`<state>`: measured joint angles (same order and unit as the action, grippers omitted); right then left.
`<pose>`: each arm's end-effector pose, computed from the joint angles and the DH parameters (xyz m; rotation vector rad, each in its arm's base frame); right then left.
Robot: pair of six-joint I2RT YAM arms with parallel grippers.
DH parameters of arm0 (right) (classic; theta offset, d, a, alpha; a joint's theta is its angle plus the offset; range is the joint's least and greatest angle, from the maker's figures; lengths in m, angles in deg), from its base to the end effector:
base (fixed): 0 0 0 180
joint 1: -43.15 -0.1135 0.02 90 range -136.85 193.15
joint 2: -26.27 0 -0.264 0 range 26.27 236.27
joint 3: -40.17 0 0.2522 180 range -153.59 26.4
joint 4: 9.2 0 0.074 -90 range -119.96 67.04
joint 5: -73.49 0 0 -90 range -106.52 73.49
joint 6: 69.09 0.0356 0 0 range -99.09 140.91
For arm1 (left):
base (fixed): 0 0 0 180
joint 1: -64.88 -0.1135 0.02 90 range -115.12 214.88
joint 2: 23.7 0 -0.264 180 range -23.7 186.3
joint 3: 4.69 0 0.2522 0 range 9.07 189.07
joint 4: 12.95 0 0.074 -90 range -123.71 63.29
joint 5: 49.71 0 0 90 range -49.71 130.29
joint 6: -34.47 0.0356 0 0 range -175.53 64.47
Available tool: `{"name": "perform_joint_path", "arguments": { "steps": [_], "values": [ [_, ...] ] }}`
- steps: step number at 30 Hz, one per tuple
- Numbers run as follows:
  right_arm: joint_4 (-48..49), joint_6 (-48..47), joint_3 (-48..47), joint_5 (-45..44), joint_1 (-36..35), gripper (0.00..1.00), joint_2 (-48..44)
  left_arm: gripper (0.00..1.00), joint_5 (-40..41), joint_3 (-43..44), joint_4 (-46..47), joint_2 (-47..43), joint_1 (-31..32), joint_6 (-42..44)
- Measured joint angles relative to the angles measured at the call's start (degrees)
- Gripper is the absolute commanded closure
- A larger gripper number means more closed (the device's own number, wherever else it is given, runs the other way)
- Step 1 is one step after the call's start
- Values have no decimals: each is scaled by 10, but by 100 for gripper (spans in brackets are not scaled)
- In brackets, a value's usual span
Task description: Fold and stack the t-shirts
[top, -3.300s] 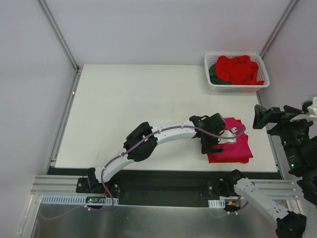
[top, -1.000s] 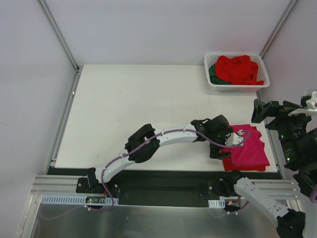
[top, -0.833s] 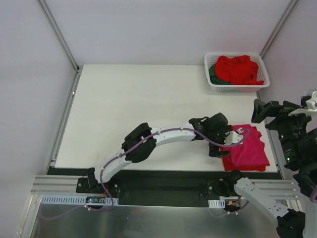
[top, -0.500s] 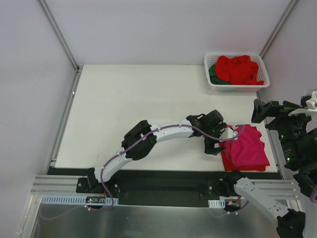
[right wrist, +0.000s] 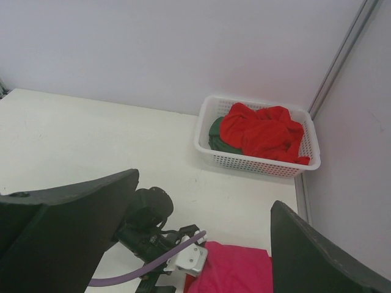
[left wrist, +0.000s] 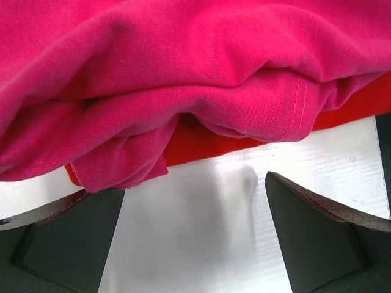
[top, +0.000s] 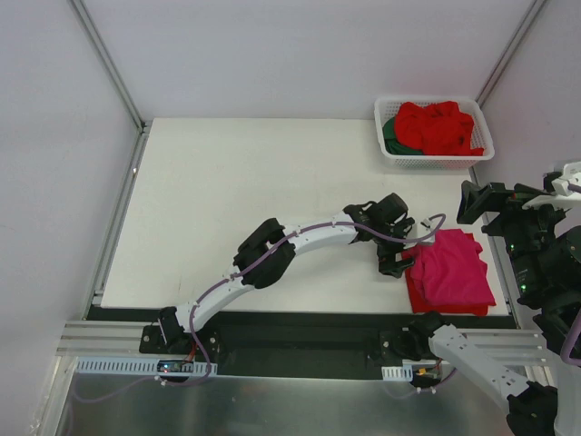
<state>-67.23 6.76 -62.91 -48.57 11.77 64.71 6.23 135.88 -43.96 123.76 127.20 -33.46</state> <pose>0.0309 -0.0033 0.5175 -0.1257 1.4698 -0.1627 0.2493 -0.5181 0.1617 1.7812 1.4573 -1.0374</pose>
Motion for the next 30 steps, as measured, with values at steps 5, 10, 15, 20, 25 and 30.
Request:
{"name": "perform_joint_path", "arguments": {
  "steps": [5,10,15,20,25,30],
  "values": [
    [0,0,1,1,0,4,2,1,-2,29,-3,16,5,-3],
    [0,0,2,5,0,4,2,1,1,54,-7,29,17,-4],
    [0,0,3,8,0,4,2,1,14,33,4,24,27,-3],
    [0,0,3,10,0,4,2,1,46,-46,24,-24,30,-4],
    [0,2,4,15,0,4,2,1,94,-103,18,-64,30,-3],
    [0,4,4,17,-1,4,2,1,97,-114,10,-74,30,-12]
  ]
}}
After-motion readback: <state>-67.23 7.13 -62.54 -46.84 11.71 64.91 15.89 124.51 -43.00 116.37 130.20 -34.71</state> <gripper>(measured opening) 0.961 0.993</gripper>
